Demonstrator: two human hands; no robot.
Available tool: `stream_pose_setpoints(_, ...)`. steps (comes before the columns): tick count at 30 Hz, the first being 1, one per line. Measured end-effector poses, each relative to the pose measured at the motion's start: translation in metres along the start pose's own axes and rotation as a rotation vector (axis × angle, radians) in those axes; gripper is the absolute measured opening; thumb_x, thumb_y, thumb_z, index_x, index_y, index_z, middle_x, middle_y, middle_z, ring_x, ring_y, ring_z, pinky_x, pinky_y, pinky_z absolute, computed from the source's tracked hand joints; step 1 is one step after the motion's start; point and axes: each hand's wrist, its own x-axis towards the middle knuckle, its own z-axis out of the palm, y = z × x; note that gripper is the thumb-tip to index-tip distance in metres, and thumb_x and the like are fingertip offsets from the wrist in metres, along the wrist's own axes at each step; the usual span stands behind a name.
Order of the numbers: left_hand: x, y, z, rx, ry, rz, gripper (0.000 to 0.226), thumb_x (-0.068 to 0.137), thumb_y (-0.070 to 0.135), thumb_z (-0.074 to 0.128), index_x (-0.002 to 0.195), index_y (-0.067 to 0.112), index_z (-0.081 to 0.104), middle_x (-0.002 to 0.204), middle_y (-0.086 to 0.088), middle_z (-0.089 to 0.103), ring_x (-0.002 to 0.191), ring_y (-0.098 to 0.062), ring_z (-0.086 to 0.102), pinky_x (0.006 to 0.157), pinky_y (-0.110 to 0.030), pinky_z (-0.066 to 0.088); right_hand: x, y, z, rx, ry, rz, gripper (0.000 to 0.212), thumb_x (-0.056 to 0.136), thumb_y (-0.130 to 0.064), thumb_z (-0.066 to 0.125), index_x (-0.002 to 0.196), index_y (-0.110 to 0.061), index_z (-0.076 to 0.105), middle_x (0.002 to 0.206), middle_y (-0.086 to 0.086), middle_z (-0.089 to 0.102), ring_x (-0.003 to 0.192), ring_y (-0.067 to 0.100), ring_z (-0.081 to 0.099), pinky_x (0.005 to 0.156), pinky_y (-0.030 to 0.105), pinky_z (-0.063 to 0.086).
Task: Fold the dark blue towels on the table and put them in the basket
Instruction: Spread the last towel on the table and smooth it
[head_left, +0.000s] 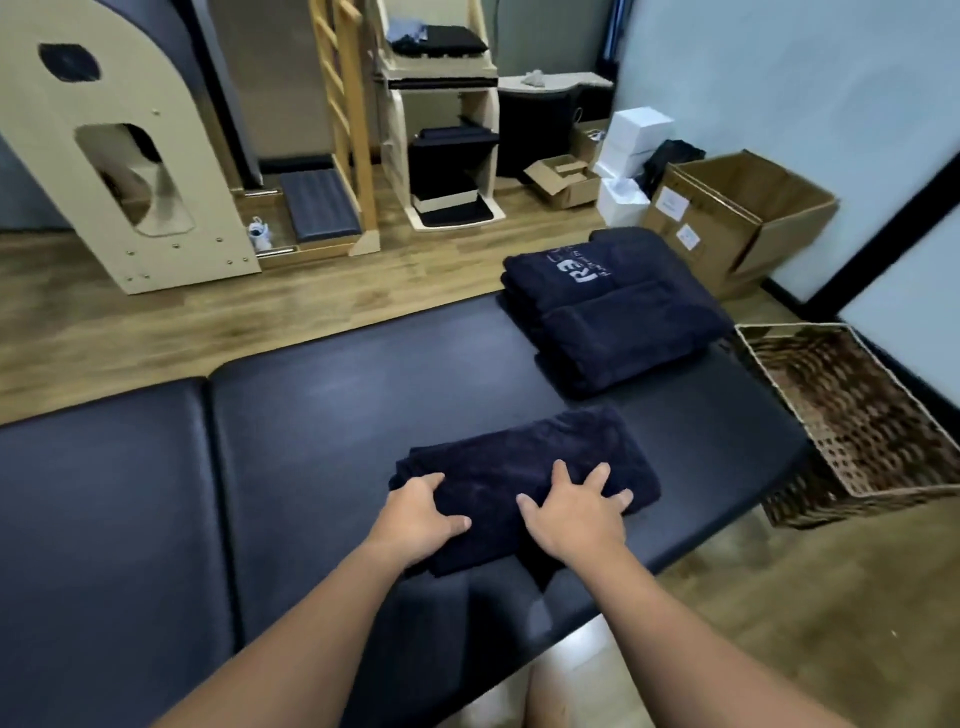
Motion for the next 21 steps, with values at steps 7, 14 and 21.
stream_pose_setpoints(7, 0.043, 0.094, 0.094, -0.014, 0.04, -0.001, 0.085, 0.077, 0.032, 0.084, 0.151, 0.017, 0.045, 0.142, 0.0, 0.058, 0.13, -0.019, 0.055, 0.109, -0.036, 0.047, 0.089, 0.102, -0.049, 0.016, 0.008, 0.004, 0.086, 0.091, -0.071, 0.041, 0.159, -0.029, 0.011, 0.163, 0.028, -0.01, 0.143, 0.062, -0.008, 0.118, 0.06, 0.009)
stream_pose_setpoints(14, 0.085, 0.172, 0.161, -0.016, 0.04, 0.007, 0.085, 0.078, 0.031, 0.085, 0.151, 0.016, 0.044, 0.143, 0.0, 0.058, 0.131, -0.018, 0.054, 0.109, -0.036, 0.047, 0.167, 0.175, -0.099, 0.089, -0.01, 0.003, 0.085, 0.091, -0.066, 0.049, 0.159, -0.031, 0.012, 0.164, 0.023, -0.015, 0.143, 0.062, -0.012, 0.119, 0.058, 0.008)
stream_pose_setpoints(21, 0.114, 0.214, 0.193, -0.004, -0.018, 0.043, 0.081, 0.087, 0.03, 0.078, 0.155, 0.017, 0.036, 0.146, 0.001, 0.054, 0.134, -0.016, 0.05, 0.104, -0.018, 0.04, 0.218, 0.215, -0.12, 0.184, 0.002, -0.042, 0.088, 0.088, -0.066, 0.052, 0.159, -0.035, 0.011, 0.165, 0.015, -0.019, 0.146, 0.051, -0.023, 0.12, 0.055, 0.007)
